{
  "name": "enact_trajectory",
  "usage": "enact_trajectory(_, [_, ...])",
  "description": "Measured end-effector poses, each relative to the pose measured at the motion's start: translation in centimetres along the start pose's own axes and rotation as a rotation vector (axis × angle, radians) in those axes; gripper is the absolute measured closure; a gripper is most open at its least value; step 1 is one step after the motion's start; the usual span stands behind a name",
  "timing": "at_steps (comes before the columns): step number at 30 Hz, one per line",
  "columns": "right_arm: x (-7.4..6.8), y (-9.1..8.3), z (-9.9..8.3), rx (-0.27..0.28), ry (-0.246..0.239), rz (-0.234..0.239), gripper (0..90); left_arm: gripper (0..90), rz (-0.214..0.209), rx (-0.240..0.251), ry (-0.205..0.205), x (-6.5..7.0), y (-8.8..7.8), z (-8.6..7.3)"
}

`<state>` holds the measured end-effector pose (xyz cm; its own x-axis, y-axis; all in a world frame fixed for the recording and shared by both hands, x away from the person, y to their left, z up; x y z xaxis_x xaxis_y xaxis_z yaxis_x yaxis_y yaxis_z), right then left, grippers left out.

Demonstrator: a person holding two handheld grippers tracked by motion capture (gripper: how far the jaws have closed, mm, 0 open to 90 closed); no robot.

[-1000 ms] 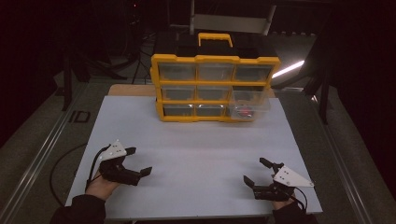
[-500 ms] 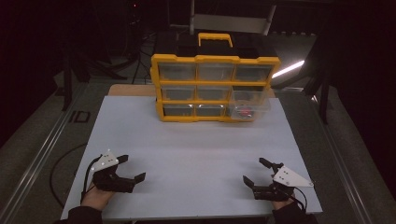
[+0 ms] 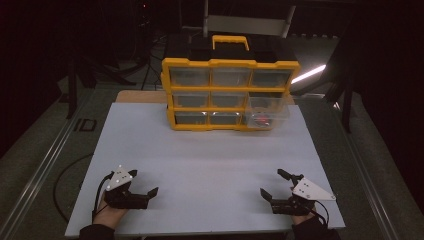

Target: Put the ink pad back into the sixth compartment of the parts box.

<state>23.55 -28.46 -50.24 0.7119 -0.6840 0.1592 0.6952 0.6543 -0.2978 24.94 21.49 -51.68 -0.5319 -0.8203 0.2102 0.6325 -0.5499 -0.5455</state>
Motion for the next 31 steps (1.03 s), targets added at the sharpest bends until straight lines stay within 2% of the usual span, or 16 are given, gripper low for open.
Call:
enact_trajectory(5, [-0.05, -0.02, 0.04, 0.0, -0.006, 0.001, 9.9, 0.2, 0.029, 0.029, -0.003, 0.07, 0.07, -0.1])
enact_trajectory(6, [-0.05, -0.01, 0.04, 0.001, -0.007, 0.002, 9.9, 0.2, 0.04, 0.044, -0.015, 0.01, -0.03, -0.07])
enact_trajectory(10, [-0.08, 0.08, 0.01, -0.001, -0.008, 0.004, 9.9, 0.2, 0.089, 0.049, -0.026, -0.07, 0.02, -0.18])
enact_trajectory(14, [-0.14, 0.2, -0.08, -0.008, -0.008, 0.008, 9.9, 0.2, 0.128, 0.056, -0.01, 0.17, 0.22, -0.32])
enact_trajectory(31, [-0.08, 0.41, -0.31, -0.02, -0.004, 0.014, 9.9, 0.2, 0.129, 0.072, -0.027, 0.23, 0.34, -0.54])
Point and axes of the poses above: each handheld gripper's, and its own axes: y roughly forward along the jaws, z roughly out of its top, x roughly to its right, the point moved 1 cm from there along y, roughly forward along the jaws, and after that the axes turned 7 degrees about -y, right-handed, at the moved point
